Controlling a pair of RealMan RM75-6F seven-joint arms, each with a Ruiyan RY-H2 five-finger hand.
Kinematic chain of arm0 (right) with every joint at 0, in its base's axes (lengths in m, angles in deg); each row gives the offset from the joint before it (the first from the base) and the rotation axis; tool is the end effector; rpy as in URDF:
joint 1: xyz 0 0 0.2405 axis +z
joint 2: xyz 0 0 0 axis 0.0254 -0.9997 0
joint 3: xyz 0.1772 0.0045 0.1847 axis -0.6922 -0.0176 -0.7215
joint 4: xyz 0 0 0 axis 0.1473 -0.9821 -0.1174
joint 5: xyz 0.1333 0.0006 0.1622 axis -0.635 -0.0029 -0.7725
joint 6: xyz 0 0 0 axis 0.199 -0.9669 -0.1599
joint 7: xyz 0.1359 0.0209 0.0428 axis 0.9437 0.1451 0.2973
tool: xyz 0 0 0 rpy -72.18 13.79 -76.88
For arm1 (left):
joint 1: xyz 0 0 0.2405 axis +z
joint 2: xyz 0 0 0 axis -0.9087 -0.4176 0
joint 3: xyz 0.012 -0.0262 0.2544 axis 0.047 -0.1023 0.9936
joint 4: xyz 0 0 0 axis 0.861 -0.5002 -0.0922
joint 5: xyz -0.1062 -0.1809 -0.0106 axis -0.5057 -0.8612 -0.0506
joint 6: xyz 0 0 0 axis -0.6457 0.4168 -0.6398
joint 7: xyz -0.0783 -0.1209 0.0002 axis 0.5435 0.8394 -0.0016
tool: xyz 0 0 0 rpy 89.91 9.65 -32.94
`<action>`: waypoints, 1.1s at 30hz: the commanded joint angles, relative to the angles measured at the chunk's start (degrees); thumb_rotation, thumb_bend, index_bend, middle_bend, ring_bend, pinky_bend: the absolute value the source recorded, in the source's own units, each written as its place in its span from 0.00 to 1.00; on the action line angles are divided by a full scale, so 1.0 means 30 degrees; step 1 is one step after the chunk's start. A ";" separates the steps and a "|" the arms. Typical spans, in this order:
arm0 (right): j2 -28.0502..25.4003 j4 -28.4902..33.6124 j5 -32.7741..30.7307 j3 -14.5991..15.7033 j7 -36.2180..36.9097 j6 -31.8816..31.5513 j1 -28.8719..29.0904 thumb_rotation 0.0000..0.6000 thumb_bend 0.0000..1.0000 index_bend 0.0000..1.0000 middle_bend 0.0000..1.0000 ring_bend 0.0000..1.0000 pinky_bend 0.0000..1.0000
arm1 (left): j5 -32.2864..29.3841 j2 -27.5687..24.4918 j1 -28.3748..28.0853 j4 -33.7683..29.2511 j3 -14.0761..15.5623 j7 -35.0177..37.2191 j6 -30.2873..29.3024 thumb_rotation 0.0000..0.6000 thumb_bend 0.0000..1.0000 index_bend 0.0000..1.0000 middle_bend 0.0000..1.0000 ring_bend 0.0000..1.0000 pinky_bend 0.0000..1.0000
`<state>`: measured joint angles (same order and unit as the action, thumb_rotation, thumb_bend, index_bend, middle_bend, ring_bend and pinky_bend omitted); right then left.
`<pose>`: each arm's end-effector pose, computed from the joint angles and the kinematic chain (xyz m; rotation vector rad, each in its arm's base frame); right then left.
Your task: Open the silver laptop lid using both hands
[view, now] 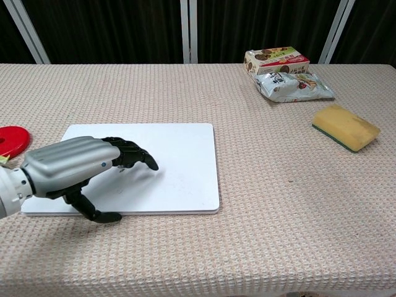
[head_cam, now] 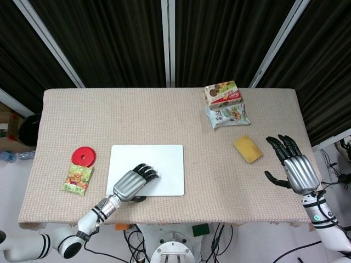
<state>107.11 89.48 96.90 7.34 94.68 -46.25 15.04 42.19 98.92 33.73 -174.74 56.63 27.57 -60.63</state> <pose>-0.2540 -0.2332 0.1421 1.6152 -0.9308 1.1747 -0.1724 0.2376 -0.0624 -2.1671 -0.9396 -0.9607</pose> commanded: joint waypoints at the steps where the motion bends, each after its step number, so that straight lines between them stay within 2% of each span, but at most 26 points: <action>1: 0.0006 -0.0005 0.0018 -0.0007 0.0020 -0.0011 -0.0013 1.00 0.27 0.00 0.06 0.00 0.00 | -0.0023 0.0024 -0.0032 0.0166 0.0014 0.0134 -0.0031 1.00 0.19 0.19 0.15 0.09 0.10; 11: 0.0082 -0.0036 0.0054 -0.0025 0.0067 0.0161 0.0033 1.00 0.27 0.00 0.06 0.00 0.00 | 0.0525 0.0364 -0.0016 0.0902 0.0177 0.0699 -0.0662 1.00 0.41 0.20 0.16 0.09 0.10; 16: 0.0107 0.0016 0.0121 -0.0043 0.0045 0.0108 0.0017 1.00 0.27 0.00 0.06 0.00 0.00 | 0.1097 0.0762 0.0136 0.2029 0.0272 0.0285 -0.1478 1.00 0.48 0.21 0.17 0.09 0.10; 22: 0.0285 0.0006 0.0607 0.0140 -0.0008 0.0123 0.0073 1.00 0.27 0.00 0.06 0.00 0.00 | 0.2705 0.2006 0.0601 0.4603 0.0286 0.0953 -0.4123 1.00 0.55 0.22 0.17 0.09 0.10; 27: 0.0547 0.0087 0.1728 0.0786 0.0253 0.0954 0.0575 1.00 0.27 0.00 0.06 0.00 0.00 | 0.3733 0.3383 0.0943 0.7327 -0.0192 0.2554 -0.6929 1.00 0.56 0.22 0.17 0.09 0.10; 33: 0.0981 0.0572 0.2666 0.1434 0.0049 0.3034 0.1755 1.00 0.36 0.00 0.07 0.00 0.00 | 0.3775 0.4470 0.0975 0.9425 -0.0895 0.4010 -0.8510 1.00 0.55 0.22 0.17 0.09 0.10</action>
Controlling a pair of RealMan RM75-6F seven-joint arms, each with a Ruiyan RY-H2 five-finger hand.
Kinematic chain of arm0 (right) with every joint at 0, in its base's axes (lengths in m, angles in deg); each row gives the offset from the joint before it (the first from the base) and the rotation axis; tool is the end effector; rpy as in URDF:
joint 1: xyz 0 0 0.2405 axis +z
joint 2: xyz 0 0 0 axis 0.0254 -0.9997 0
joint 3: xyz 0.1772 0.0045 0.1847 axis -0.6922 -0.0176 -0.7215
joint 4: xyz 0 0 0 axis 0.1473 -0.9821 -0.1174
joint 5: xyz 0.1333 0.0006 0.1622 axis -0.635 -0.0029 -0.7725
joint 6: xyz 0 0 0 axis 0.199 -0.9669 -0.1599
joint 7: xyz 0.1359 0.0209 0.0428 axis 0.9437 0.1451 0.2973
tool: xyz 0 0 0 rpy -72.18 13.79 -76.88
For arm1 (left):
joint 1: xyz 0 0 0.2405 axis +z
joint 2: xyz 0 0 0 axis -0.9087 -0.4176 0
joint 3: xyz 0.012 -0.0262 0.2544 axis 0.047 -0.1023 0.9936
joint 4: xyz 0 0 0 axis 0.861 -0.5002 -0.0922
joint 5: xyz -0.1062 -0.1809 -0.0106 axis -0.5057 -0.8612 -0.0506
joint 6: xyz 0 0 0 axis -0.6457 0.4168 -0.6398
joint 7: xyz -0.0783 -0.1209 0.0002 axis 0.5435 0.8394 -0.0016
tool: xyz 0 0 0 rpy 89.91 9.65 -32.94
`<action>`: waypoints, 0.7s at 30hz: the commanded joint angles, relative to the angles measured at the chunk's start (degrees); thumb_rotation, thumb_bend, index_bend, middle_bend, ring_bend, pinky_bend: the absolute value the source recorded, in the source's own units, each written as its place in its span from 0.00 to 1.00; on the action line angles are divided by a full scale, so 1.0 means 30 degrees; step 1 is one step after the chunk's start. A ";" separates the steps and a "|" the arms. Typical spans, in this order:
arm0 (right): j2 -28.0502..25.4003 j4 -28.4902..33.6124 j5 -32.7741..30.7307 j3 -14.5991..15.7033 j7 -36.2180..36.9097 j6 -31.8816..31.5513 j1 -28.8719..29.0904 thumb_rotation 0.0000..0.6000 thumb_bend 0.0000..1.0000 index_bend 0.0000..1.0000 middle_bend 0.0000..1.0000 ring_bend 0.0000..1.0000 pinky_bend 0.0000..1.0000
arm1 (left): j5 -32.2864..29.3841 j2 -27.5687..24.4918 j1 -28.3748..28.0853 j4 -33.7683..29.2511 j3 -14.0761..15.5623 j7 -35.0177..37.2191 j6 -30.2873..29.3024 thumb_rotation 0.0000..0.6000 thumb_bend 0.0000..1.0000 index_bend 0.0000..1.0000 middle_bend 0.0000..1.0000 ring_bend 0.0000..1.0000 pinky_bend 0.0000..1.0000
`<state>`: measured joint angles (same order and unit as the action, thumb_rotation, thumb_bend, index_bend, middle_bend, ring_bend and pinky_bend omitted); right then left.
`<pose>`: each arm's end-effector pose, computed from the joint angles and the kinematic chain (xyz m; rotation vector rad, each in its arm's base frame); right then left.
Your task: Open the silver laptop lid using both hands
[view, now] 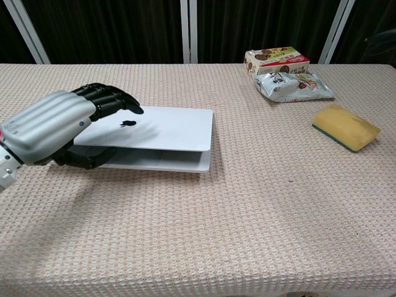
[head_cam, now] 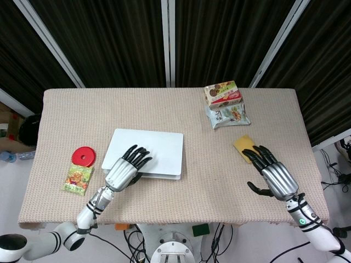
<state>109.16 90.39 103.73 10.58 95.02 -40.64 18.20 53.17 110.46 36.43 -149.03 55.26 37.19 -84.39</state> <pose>-0.2332 -0.2249 0.1041 1.8413 -0.9823 1.1720 -0.1897 0.2641 -0.0523 -1.8773 -0.6108 -1.2718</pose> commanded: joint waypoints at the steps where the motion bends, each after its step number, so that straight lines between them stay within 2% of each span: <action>1: 0.0425 0.0280 0.0416 0.0453 -0.0106 0.1730 0.0978 1.00 0.39 0.00 0.08 0.00 0.00 | 0.0074 0.0682 0.0048 0.0971 -0.0507 0.0960 -0.0646 1.00 0.55 0.22 0.17 0.09 0.10; 5: 0.1361 0.0142 0.0165 0.0558 -0.0296 0.4340 0.2366 1.00 0.48 0.00 0.08 0.00 0.00 | -0.0062 0.0771 -0.0070 0.1216 -0.0659 0.1316 -0.0716 1.00 0.55 0.22 0.17 0.09 0.10; 11: 0.3168 -0.0210 -0.0733 0.0013 -0.1553 0.7012 0.4030 1.00 0.53 0.00 0.05 0.00 0.00 | -0.0119 0.0670 -0.0191 0.1142 -0.0604 0.1382 -0.0616 1.00 0.55 0.22 0.17 0.09 0.10; 15: 0.4287 -0.0311 -0.1285 -0.0269 -0.2064 0.8280 0.4933 1.00 0.58 0.00 0.02 0.00 0.00 | -0.0218 0.0615 -0.0229 0.1029 -0.0609 0.1381 -0.0553 1.00 0.55 0.22 0.17 0.09 0.10; 21: 0.5735 -0.0941 -0.2079 -0.0609 -0.2621 0.9562 0.5999 1.00 0.59 0.00 0.00 0.00 0.00 | -0.0298 0.0595 -0.0274 0.0931 -0.0600 0.1389 -0.0541 1.00 0.55 0.22 0.17 0.09 0.10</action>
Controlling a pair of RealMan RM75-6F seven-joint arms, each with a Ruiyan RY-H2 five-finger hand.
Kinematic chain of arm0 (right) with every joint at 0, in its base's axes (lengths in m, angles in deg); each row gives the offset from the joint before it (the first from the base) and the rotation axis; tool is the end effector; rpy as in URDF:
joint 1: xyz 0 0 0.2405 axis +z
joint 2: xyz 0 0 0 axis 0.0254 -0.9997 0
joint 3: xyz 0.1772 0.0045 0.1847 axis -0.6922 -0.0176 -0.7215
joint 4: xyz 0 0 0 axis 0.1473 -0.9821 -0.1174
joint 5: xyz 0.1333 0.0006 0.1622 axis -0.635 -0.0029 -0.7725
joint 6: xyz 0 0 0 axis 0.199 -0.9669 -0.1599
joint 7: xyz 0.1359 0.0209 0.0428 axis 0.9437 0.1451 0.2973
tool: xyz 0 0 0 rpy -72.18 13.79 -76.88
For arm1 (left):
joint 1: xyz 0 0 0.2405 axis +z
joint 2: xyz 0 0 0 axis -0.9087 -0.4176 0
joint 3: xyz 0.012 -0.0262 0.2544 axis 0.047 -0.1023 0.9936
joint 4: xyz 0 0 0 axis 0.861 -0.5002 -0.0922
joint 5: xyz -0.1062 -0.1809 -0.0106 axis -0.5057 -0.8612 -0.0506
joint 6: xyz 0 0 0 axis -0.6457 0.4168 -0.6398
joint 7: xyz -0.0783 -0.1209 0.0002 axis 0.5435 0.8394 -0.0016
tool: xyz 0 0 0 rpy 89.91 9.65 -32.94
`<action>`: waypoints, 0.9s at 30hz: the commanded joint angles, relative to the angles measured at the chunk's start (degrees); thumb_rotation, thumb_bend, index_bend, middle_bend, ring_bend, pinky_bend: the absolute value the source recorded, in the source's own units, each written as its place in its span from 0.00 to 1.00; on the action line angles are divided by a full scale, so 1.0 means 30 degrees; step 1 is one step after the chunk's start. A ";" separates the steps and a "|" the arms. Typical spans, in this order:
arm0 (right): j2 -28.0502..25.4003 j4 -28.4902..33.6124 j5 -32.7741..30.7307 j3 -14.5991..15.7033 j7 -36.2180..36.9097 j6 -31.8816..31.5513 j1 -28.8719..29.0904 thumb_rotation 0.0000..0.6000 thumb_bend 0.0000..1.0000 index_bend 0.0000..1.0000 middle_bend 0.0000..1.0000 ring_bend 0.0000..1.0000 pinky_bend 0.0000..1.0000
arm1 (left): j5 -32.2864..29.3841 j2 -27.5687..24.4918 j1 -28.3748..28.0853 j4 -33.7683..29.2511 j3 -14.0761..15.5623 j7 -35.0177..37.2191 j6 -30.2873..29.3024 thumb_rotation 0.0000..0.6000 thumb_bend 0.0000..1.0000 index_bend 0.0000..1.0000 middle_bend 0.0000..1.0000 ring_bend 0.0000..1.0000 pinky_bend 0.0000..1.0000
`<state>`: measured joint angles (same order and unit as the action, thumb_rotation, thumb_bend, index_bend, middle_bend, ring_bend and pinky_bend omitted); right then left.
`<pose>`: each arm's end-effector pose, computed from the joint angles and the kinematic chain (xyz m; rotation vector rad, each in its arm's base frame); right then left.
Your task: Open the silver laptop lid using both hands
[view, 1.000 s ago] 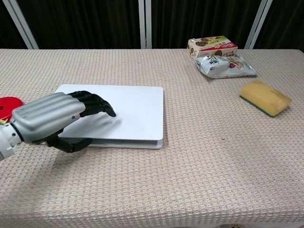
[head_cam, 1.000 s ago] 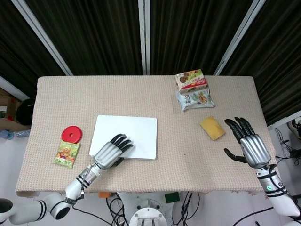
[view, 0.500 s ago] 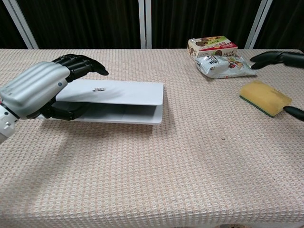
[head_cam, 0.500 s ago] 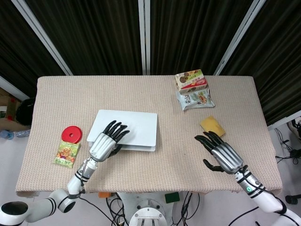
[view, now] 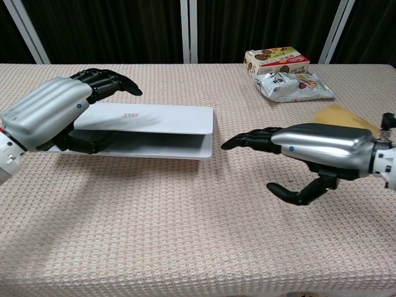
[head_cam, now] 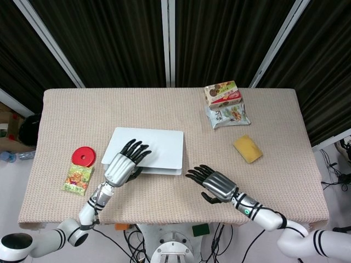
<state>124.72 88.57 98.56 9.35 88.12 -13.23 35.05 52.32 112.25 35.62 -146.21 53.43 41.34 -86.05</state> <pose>-0.1584 -0.2510 -0.0252 2.3275 -1.0633 0.9743 -0.1858 0.2752 -0.0502 -1.8108 -0.6466 -1.3425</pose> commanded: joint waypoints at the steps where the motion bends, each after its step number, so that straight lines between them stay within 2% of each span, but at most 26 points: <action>1: 0.0718 -0.0410 -0.0456 -0.0245 -0.0385 0.0529 0.0500 1.00 0.59 0.00 0.00 0.00 0.00 | -0.0029 -0.0003 -0.0004 -0.0010 0.0020 0.0010 0.0021 1.00 0.55 0.22 0.17 0.09 0.10; 13: 0.2299 -0.1414 -0.1491 -0.0675 -0.2169 0.1012 0.1555 1.00 0.59 0.00 0.01 0.00 0.00 | -0.0089 0.0039 -0.0129 0.0104 0.0035 0.0131 0.0021 1.00 0.55 0.22 0.17 0.09 0.10; 27: 0.4350 -0.3035 -0.4192 -0.1084 -0.4761 0.3429 0.3269 1.00 0.59 0.00 0.02 0.00 0.00 | -0.0387 -0.0205 -0.0640 0.0197 -0.0433 0.0267 0.0301 1.00 0.55 0.22 0.17 0.09 0.10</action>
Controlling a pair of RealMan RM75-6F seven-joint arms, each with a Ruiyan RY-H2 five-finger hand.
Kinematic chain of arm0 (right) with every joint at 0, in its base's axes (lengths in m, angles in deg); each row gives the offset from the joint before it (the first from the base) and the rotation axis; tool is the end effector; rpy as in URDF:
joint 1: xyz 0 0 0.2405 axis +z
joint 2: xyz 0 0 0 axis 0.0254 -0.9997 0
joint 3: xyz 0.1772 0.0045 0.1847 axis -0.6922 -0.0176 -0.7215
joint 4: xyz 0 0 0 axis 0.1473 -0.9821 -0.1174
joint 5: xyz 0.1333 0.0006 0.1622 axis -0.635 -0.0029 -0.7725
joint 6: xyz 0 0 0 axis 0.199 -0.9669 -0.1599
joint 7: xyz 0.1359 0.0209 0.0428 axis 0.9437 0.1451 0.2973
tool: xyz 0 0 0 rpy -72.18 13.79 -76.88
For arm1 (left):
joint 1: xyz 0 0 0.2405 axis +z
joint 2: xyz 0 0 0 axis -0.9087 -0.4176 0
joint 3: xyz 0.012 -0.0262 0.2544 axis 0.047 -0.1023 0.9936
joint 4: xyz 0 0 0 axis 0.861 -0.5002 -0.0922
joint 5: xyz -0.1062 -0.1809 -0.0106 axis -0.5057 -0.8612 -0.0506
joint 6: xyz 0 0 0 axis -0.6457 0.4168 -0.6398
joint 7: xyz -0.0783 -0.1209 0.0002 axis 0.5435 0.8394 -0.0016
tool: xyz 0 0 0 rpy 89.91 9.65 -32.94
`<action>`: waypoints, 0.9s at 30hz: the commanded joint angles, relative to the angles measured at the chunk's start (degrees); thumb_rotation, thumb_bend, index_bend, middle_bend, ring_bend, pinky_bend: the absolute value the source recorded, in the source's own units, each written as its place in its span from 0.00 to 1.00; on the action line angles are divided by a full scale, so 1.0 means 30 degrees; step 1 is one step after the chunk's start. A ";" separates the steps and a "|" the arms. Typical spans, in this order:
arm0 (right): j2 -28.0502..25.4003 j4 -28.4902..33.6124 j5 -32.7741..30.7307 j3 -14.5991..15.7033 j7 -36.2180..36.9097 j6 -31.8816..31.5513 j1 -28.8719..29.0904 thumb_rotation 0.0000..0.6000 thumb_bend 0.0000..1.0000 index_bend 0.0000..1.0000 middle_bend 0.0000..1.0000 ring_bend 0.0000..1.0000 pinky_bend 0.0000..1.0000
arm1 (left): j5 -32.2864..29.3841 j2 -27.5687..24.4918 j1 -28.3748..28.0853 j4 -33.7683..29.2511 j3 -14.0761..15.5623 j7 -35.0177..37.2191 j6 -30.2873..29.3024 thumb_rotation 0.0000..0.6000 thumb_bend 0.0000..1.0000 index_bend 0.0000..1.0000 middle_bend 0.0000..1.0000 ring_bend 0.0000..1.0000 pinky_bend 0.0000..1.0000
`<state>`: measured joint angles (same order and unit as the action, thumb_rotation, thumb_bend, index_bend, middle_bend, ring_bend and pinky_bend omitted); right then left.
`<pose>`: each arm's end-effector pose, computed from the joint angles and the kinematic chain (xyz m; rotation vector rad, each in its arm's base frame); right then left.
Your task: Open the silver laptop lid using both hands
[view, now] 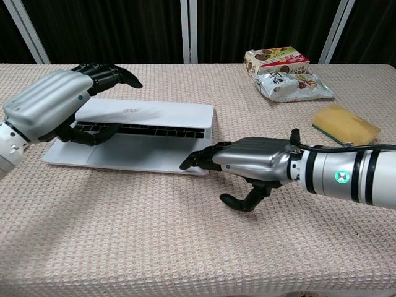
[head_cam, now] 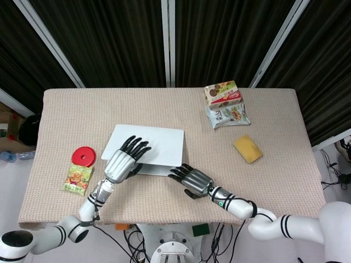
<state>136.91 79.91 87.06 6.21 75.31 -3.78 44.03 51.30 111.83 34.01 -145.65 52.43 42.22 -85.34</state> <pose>-0.1204 -0.2754 -0.0903 2.4518 -0.9183 0.8294 -0.1830 0.2874 -0.0459 -1.8020 -0.6404 -1.3461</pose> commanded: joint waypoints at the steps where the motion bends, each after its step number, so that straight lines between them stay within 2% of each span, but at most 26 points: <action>1: 0.0349 -0.0151 -0.0508 -0.0043 -0.0647 0.0341 0.0341 1.00 0.59 0.00 0.02 0.00 0.00 | -0.0073 -0.0113 -0.0182 0.0011 -0.0178 -0.0042 0.0097 1.00 0.55 0.22 0.17 0.09 0.10; 10: 0.0655 -0.0192 -0.1916 -0.0049 -0.1725 0.0576 0.0747 1.00 0.59 0.00 0.02 0.00 0.00 | -0.0682 -0.1007 -0.1235 -0.0641 -0.1268 -0.0018 0.0916 1.00 0.55 0.22 0.17 0.09 0.10; 27: 0.1137 -0.0512 -0.3530 0.0030 -0.2583 0.0506 0.1342 1.00 0.59 0.00 0.02 0.00 0.00 | -0.2601 -0.2426 -0.4513 -0.0364 -0.3493 -0.0064 0.4783 1.00 0.55 0.22 0.17 0.09 0.10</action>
<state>140.26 78.41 76.58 6.30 67.64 -2.20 47.98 44.25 105.05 21.52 -147.16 42.69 42.25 -72.14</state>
